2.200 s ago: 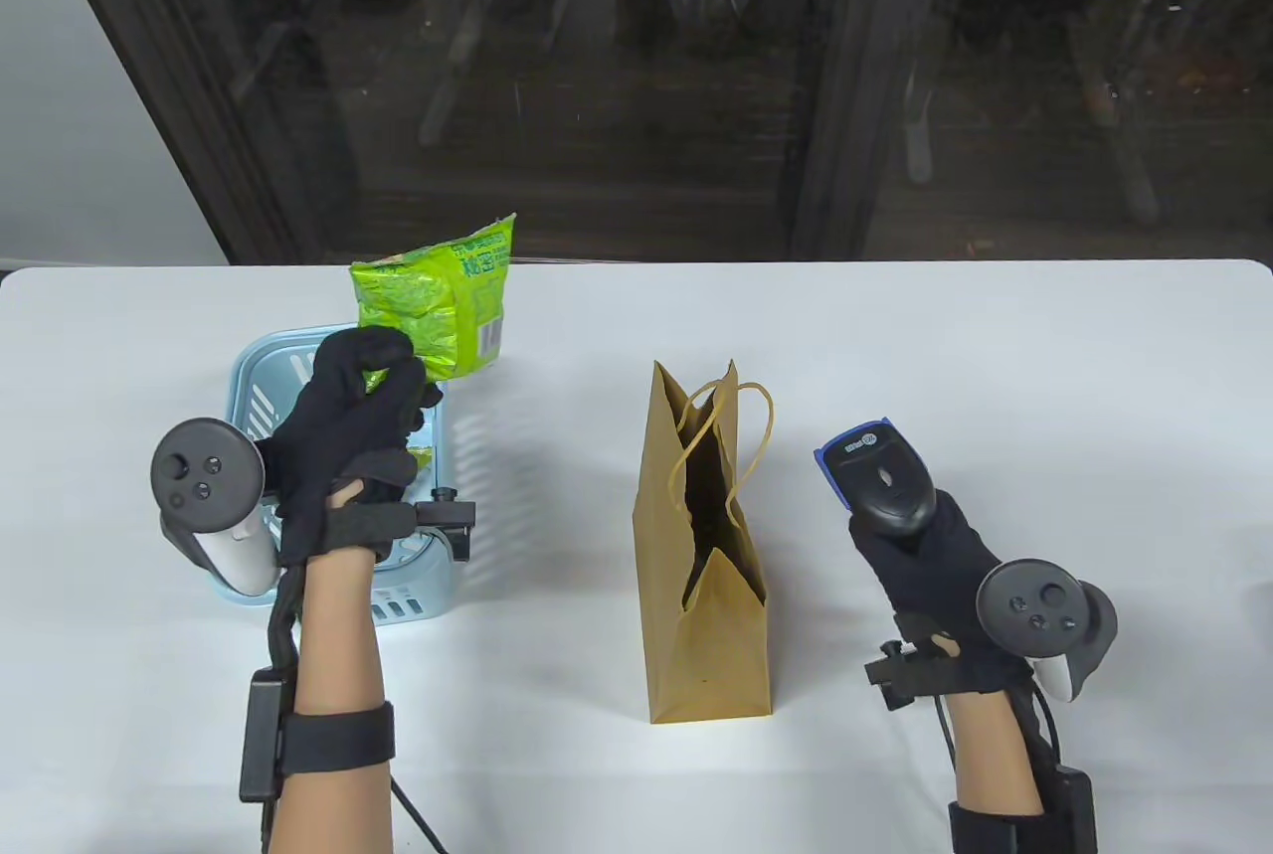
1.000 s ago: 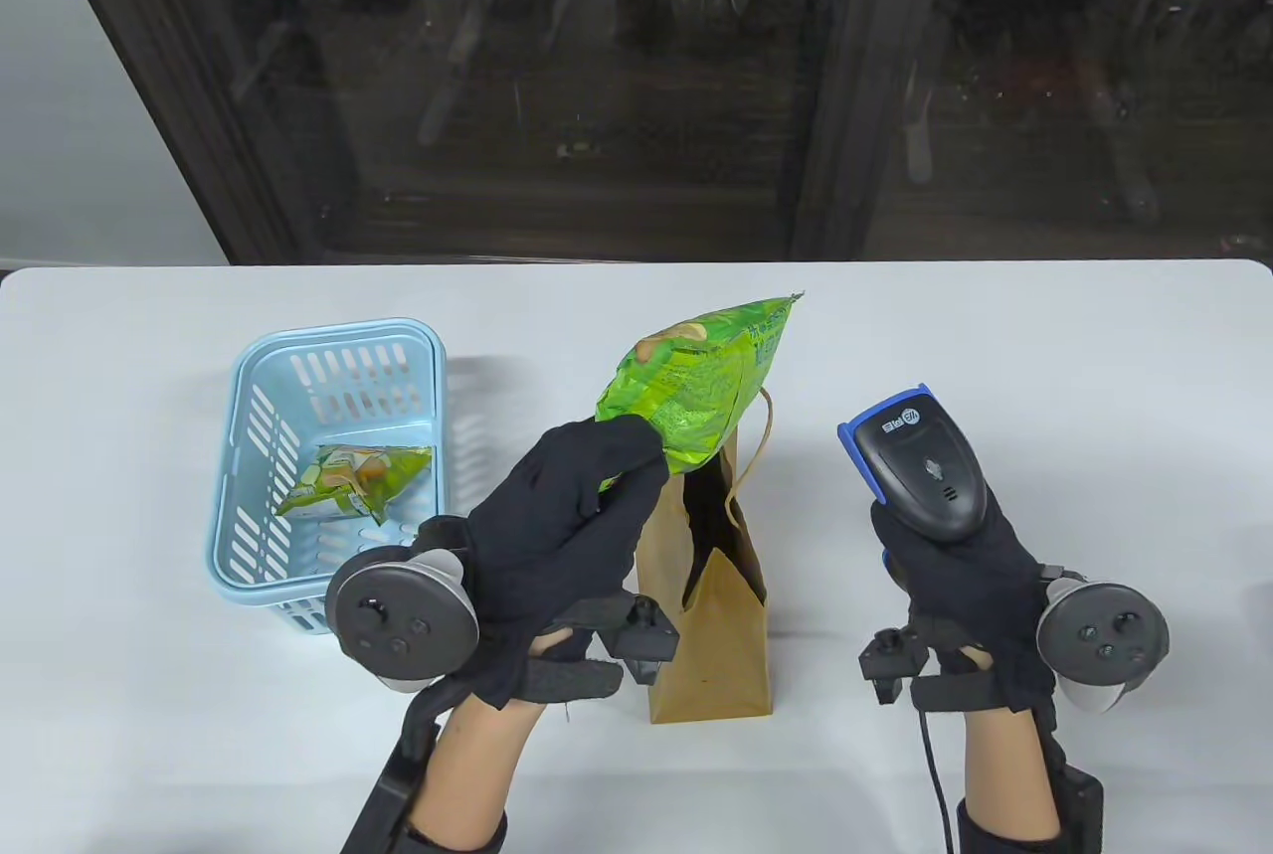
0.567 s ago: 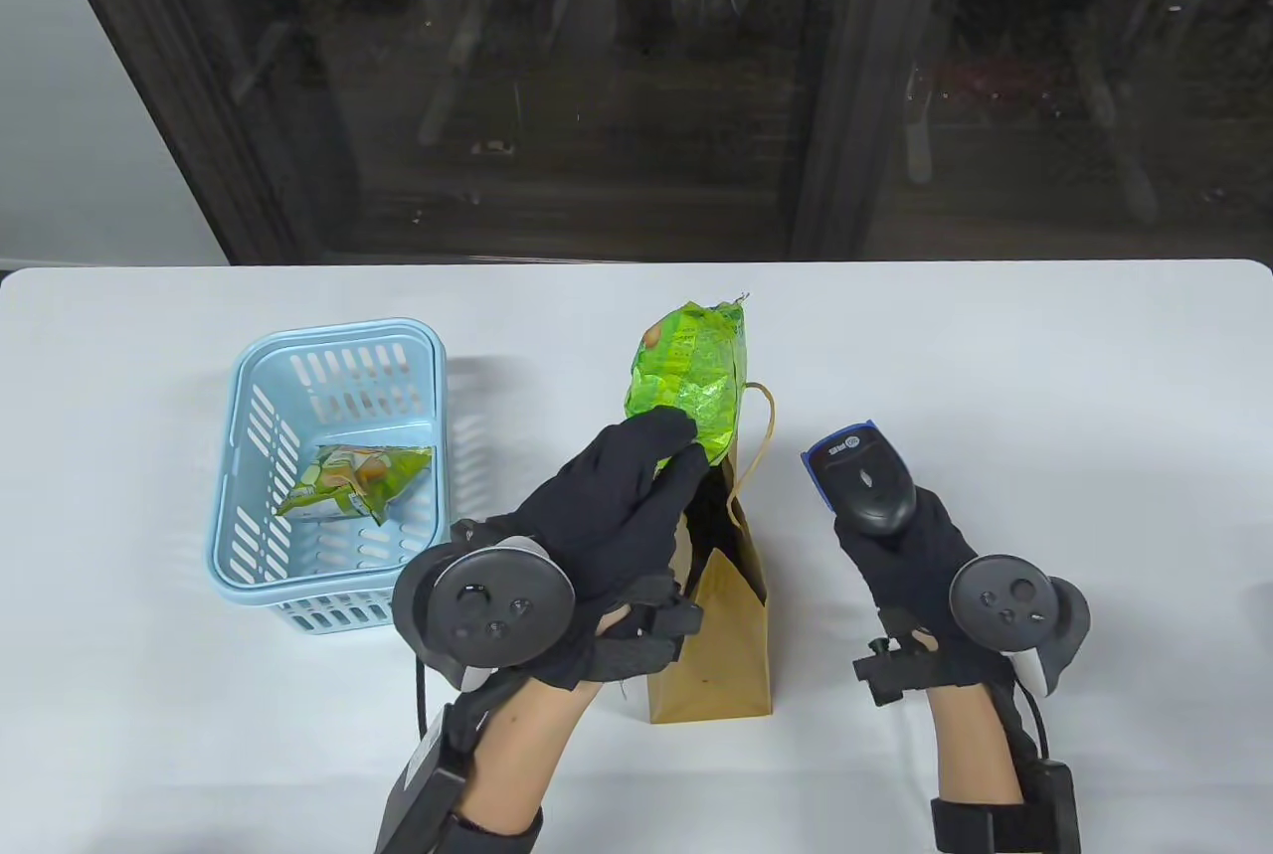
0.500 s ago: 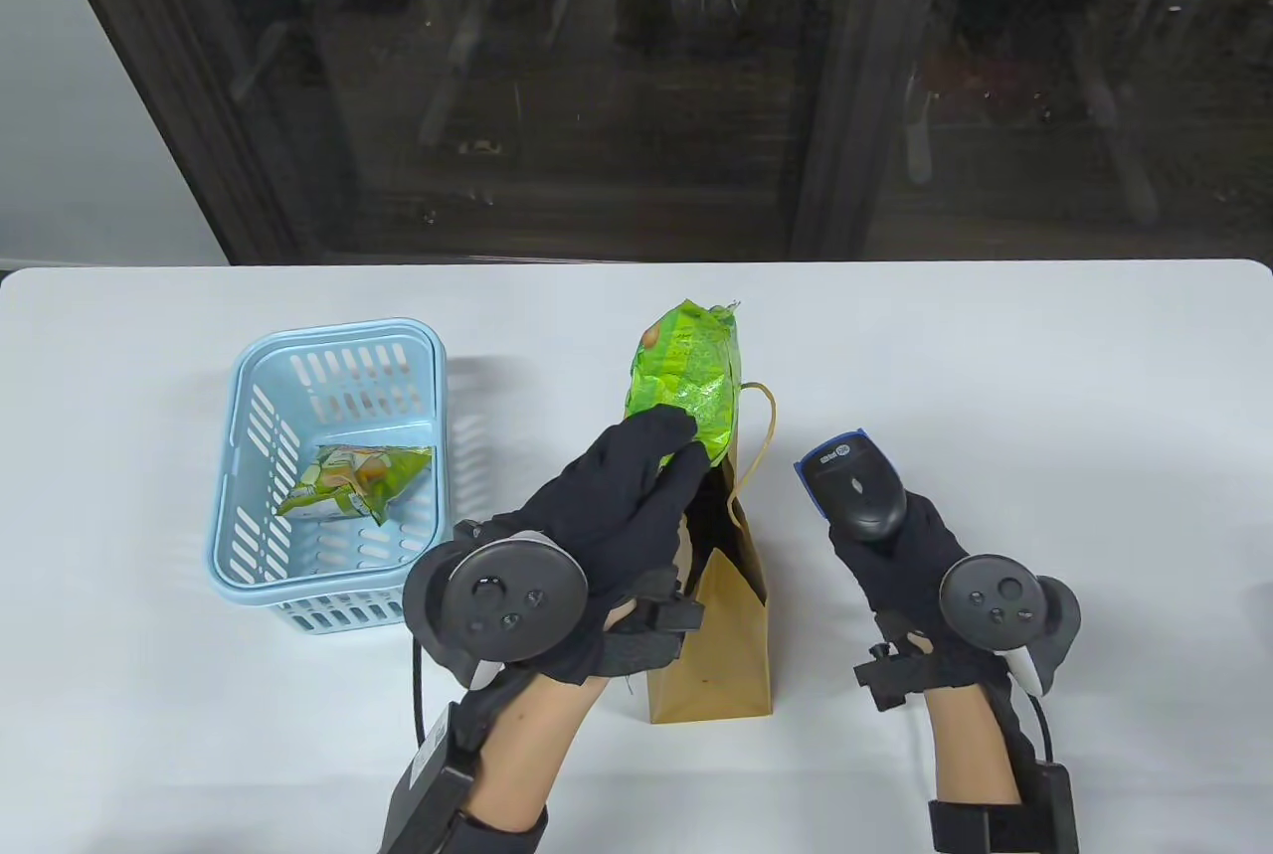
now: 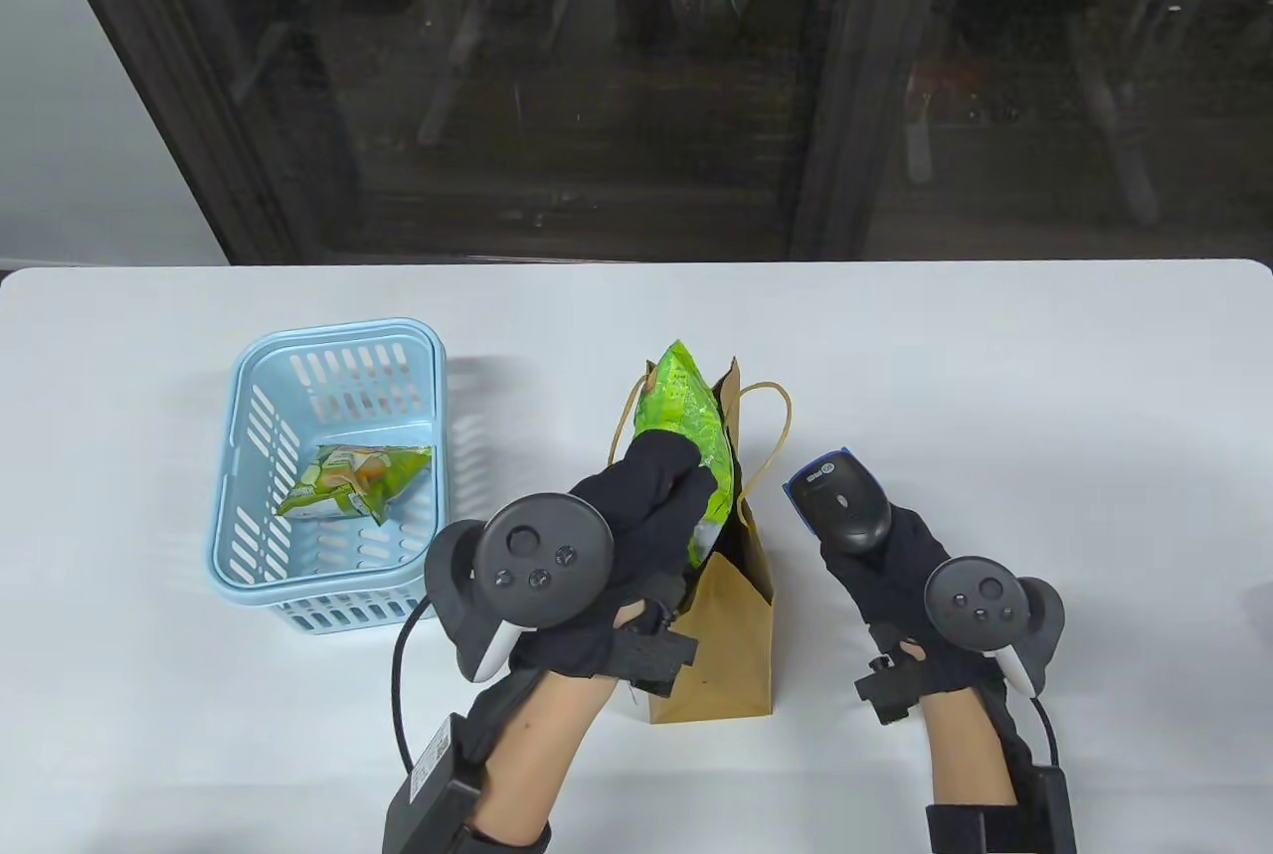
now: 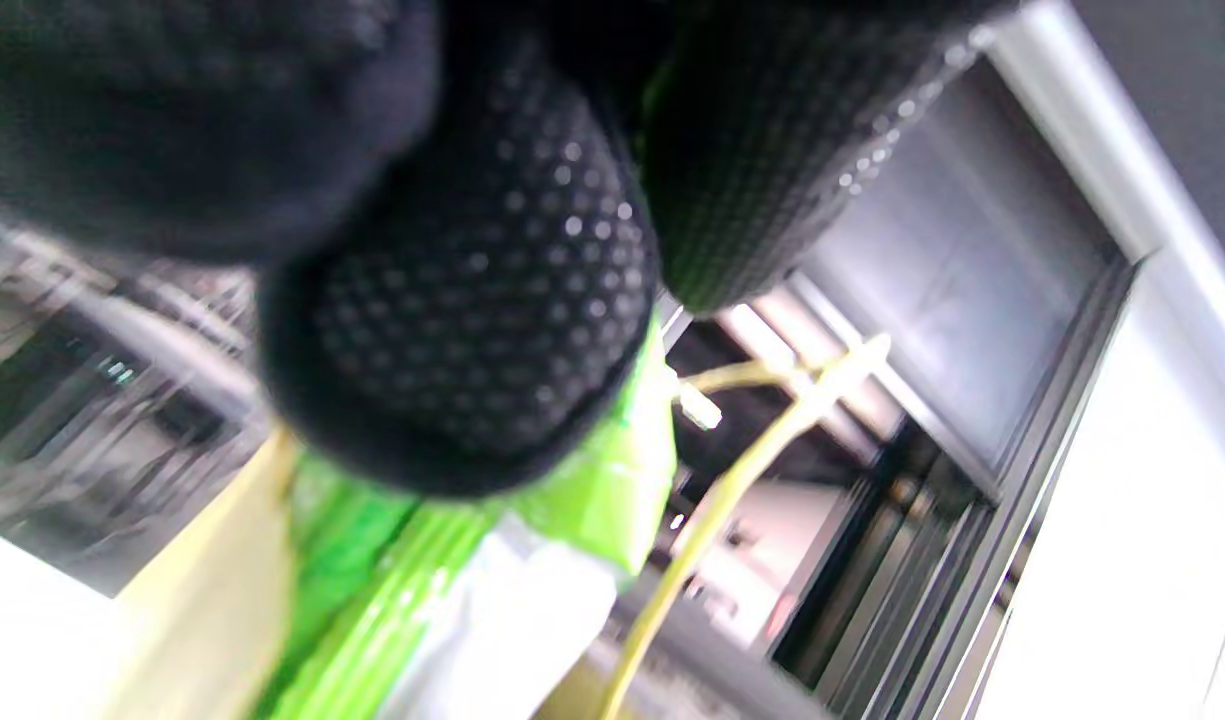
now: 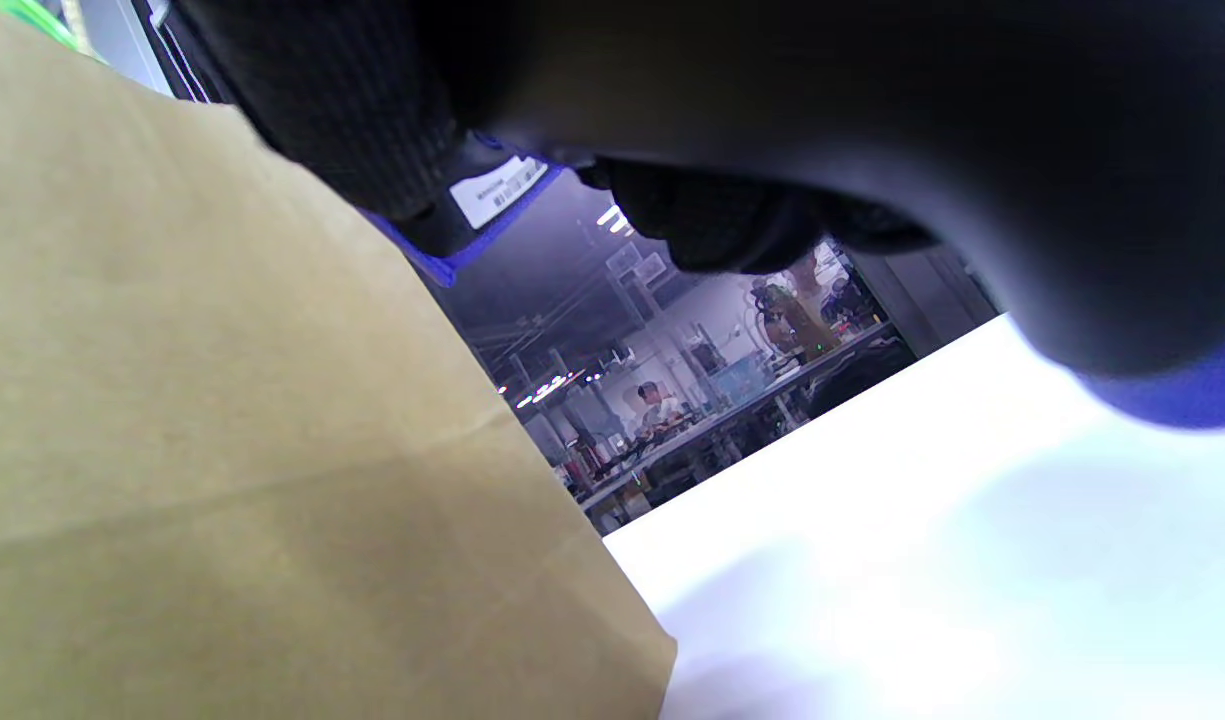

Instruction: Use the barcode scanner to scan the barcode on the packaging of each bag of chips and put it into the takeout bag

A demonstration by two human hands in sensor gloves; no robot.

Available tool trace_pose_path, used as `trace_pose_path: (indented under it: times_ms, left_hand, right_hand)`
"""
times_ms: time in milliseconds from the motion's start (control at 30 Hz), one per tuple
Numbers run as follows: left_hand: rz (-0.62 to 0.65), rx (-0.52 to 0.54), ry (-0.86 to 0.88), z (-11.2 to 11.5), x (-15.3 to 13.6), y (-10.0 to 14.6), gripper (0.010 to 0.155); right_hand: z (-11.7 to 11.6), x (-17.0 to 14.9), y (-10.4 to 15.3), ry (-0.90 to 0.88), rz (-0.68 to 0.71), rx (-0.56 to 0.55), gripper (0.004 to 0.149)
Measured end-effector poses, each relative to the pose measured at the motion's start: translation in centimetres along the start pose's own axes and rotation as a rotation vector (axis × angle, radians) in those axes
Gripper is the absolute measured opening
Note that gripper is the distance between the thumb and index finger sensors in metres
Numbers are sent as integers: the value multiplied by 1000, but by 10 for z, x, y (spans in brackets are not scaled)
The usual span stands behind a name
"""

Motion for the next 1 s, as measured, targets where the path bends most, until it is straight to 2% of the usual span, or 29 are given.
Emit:
trace_pose_path:
  times_ms: [67,167,233,300,400,467,567,633,733,867,933,967,1000]
  left_hand:
    - [-40,-83,-21,10,-7,0,40]
    - [-31,-76,53,6,-10,2,54]
    - [-21,-58,162,-6,-10,2,53]
    - [11,25,310,-32,-10,-1,43]
    - [-25,121,361,-65,-28,-4,37]
    - [-83,172,362,-79,-53,-8,37]
    - [-279,135,214,-80,-112,-18,37]
    - [-462,81,66,-76,-165,-25,39]
    - [-745,8,-15,-70,-234,-24,46]
    - [-1032,-86,-1,-55,-310,-19,57]
    - [-1112,-150,82,-40,-338,-13,60]
    - [-1218,-208,103,-34,-350,-10,63]
    - [-1262,-267,125,-27,-355,-5,65]
  right_hand:
    - [-1,1,0,12,4,11,51]
    - [-1,1,1,18,9,13,51]
    - [0,2,1,16,13,8,51]
    - [1,2,2,9,14,-3,51]
    - [1,2,2,8,15,-2,51]
    - [2,2,2,8,14,-3,51]
    - [2,2,3,8,13,-7,52]
    - [2,3,3,15,11,-1,51]
    - [1,3,3,14,14,4,51]
    - [-1,4,3,13,14,10,52]
    - [-2,3,2,12,9,20,52]
    - [-3,2,1,11,7,23,51]
    - [-4,1,1,8,6,29,52]
Point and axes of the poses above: the tracker on the back of each hand, its own x axis roughly to the thumb side, its own y axis roughly from the fingertips to the wrist, z = x × y, the point moved 5 cm from there along -y, roughly from the wrist to the fingertips, and after that the axes turned 5 degrees about x, right-handed, at the moved point
